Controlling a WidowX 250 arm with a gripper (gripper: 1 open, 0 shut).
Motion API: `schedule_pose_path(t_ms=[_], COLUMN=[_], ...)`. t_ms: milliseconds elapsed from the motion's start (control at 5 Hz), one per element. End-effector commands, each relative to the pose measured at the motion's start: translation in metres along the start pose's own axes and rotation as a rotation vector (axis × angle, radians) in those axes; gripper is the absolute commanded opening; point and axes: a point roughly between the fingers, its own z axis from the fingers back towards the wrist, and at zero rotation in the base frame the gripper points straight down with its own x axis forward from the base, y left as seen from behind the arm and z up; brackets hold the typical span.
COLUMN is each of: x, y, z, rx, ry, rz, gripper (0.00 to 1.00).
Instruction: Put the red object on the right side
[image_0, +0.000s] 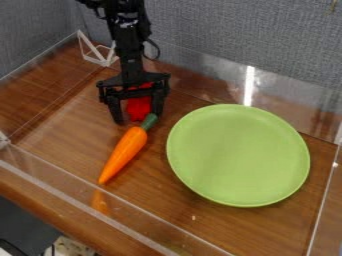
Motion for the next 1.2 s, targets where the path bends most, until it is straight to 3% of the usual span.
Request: schedule_pose_path(t_ms=[0,400,800,1000], x=[0.013,0.021,0.022,0.023], y=[-0.004,0.011,-0.012,-0.022], z=[0.016,0.04,0.055,0.054], rx=[-0.029,-0.045,-0.055,-0.054], ry=[-0.071,-0.102,-0.116,-0.109], rz=[-0.008,-0.083,-0.225,-0.282], gripper=[1.0,1.0,1.0,1.0])
